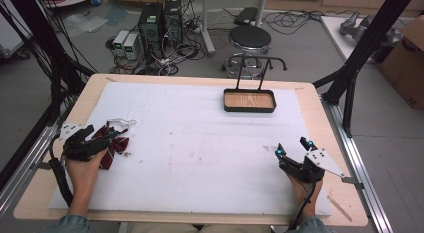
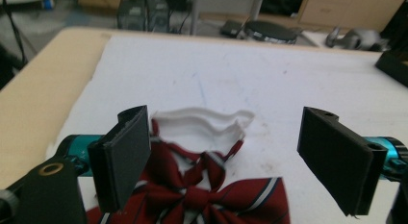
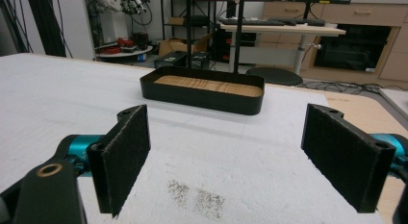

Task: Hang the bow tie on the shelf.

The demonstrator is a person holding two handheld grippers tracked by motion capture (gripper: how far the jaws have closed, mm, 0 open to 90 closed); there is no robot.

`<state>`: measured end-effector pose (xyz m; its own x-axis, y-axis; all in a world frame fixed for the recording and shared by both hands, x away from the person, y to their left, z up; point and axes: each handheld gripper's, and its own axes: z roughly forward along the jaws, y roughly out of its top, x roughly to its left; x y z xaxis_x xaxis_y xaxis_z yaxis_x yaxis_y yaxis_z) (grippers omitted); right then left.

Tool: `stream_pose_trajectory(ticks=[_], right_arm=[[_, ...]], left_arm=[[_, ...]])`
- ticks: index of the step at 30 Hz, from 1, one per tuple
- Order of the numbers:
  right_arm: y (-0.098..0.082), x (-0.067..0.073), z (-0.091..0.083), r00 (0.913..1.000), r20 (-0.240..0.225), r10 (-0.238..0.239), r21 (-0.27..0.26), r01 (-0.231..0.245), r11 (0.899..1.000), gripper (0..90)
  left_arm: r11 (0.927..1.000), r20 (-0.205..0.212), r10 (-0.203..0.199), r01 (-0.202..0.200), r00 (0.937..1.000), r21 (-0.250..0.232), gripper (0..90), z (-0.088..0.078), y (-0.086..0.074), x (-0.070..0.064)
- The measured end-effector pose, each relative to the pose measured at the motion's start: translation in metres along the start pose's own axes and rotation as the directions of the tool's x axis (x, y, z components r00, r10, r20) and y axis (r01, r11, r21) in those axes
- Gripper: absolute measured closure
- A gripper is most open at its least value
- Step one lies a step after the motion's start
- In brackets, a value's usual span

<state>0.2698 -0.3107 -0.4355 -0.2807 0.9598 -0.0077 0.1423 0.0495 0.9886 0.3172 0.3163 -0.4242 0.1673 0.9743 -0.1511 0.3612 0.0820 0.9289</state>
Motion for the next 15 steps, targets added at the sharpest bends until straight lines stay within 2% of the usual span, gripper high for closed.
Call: stream_pose_trajectory(ticks=[1,2,3,4,5,6,11,12,13,15], right_arm=[[0.0,0.0,0.0,1.0,0.0,0.0,0.0,0.0,1.0,16.3],[0.0,0.0,0.0,1.0,-0.002,-0.002,0.0,0.002,1.0,16.3],[0.0,0.0,0.0,1.0,-0.003,-0.005,-0.001,0.005,1.0,16.3],[0.0,0.0,0.0,1.0,-0.003,-0.002,0.001,0.002,1.0,16.3],[0.0,0.0,0.0,1.0,-0.003,-0.001,0.001,0.001,1.0,16.3],[0.0,0.0,0.0,1.0,-0.004,-0.004,0.0,0.004,1.0,16.3],[0.0,0.0,0.0,1.0,-0.004,0.0,0.001,0.0,1.0,16.3],[0.0,0.0,0.0,1.0,-0.006,0.001,0.002,-0.001,1.0,16.3],[0.0,0.0,0.0,1.0,-0.006,0.001,0.002,-0.001,1.0,16.3],[0.0,0.0,-0.001,1.0,-0.003,0.004,0.002,-0.004,1.0,16.3]], left_arm=[[1.0,0.0,0.0,0.0,1.0,0.0,19.3,0.0,0.0,0.0],[0.9991,-0.033,-0.002,0.004,0.9994,0.041,19.6,0.002,-0.001,0.002],[0.9991,-0.033,-0.002,0.004,0.9994,0.041,19.6,0.002,-0.001,0.002],[0.997,-0.05,-0.011,0.015,0.9987,0.076,19.6,0.004,-0.001,0.005],[0.997,-0.05,-0.011,0.015,0.9987,0.076,19.7,0.004,-0.001,0.005],[0.9938,-0.059,-0.018,0.024,0.9981,0.109,19.7,0.007,-0.003,0.007],[0.9902,-0.07,-0.009,0.019,0.9975,0.138,21.4,0.014,-0.006,0.01],[0.9862,-0.074,-0.004,0.016,0.9972,0.165,21.5,0.018,-0.007,0.01],[0.9862,-0.074,-0.004,0.016,0.9972,0.165,21.6,0.018,-0.007,0.01],[0.9791,-0.089,0.01,0.009,0.996,0.203,21.8,0.023,-0.009,0.012]])
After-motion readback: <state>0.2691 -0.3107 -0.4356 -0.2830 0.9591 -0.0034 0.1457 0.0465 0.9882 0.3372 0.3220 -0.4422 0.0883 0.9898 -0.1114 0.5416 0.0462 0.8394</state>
